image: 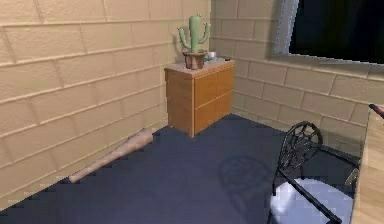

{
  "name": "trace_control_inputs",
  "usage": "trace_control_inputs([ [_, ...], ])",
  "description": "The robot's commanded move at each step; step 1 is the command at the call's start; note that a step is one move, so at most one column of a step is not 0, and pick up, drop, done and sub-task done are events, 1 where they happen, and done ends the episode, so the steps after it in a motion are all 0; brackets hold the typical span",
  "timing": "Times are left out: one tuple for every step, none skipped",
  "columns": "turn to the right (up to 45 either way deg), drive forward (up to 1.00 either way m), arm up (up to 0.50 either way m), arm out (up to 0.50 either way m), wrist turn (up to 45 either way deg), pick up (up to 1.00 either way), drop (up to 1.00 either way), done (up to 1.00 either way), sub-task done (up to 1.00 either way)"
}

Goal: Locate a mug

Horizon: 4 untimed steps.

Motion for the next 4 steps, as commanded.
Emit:
trace_control_inputs([
  [18.0,0.0,0.0,0.0,0.0,0.0,0.0,0.0,0.0],
  [0.0,0.65,0.0,0.0,0.0,0.0,0.0,0.0,0.0],
  [45.0,0.0,0.0,0.0,0.0,0.0,0.0,0.0,0.0],
  [18.0,0.0,0.0,0.0,0.0,0.0,0.0,0.0,0.0],
])
